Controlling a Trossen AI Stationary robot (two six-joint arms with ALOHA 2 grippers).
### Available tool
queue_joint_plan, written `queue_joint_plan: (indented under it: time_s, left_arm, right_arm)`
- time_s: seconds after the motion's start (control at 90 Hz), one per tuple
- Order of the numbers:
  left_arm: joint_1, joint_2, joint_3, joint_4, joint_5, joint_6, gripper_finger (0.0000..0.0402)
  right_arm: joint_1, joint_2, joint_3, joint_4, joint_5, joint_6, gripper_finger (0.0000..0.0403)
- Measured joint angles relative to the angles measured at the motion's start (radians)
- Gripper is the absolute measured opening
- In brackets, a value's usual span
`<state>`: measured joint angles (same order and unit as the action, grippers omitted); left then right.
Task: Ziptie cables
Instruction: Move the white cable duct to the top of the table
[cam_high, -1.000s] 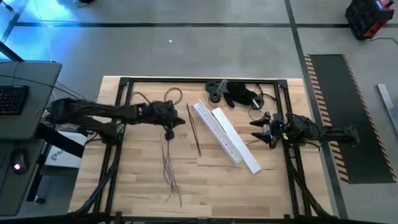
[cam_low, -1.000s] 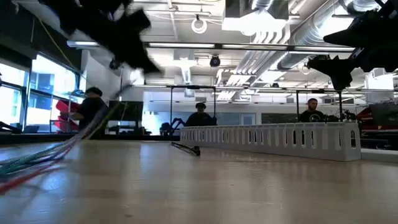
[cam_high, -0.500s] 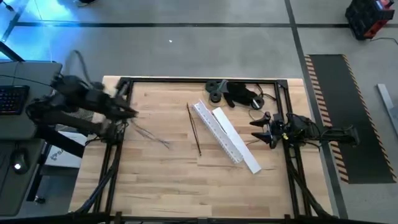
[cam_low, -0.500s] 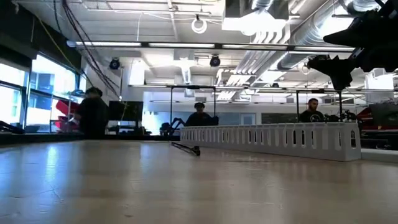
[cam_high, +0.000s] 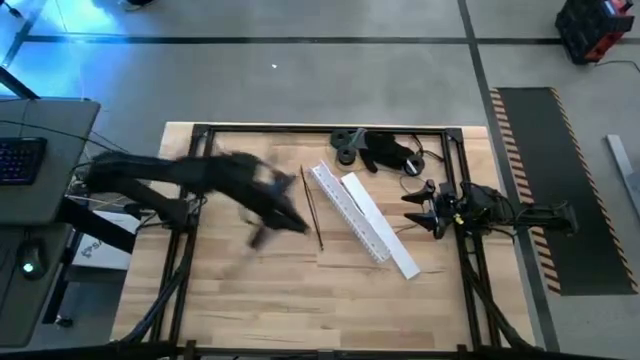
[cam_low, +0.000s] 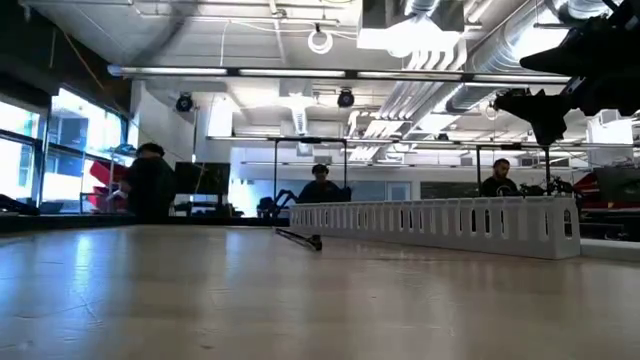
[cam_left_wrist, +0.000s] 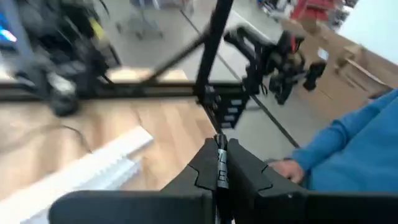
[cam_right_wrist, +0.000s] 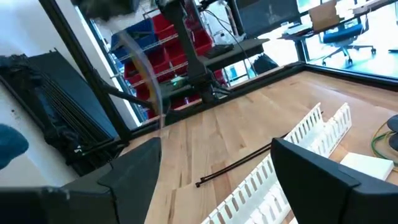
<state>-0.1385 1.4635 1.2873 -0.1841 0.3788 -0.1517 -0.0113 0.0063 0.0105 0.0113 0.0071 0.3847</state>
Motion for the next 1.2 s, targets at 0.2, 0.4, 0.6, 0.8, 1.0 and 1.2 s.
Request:
queue_joint_plan:
  time_s: [0.2,0.4,0.6,0.8,1.0,1.2]
  left_arm:
    - [0.001,0.413,0.017,0.585,0.312,-0.224,0.0000]
    - [0.037,0.723,0.135,0.894,0.455,-0.426,0.0000]
    - [0.057,0.902,0.233,0.918,0.462,-0.544,0.0020]
    - [0.064,0.946,0.271,0.921,0.539,-0.535,0.0115]
    - [0.106,0.882,0.280,0.904,0.659,-0.498,0.0209]
    - [0.148,0.778,0.282,0.674,0.651,-0.341,0.0228]
  right_arm:
    - [0.000,0.000,0.000,0.000,0.000,0.000,0.0286]
    - [0.000,0.000,0.000,0.000,0.000,0.000,0.0286]
    - [0.000,0.000,0.000,0.000,0.000,0.000,0.0286]
    - [0.000,0.000,0.000,0.000,0.000,0.000,0.0286]
    - [0.000,0.000,0.000,0.000,0.000,0.000,0.0286]
    - [0.000,0.000,0.000,0.000,0.000,0.000,0.0286]
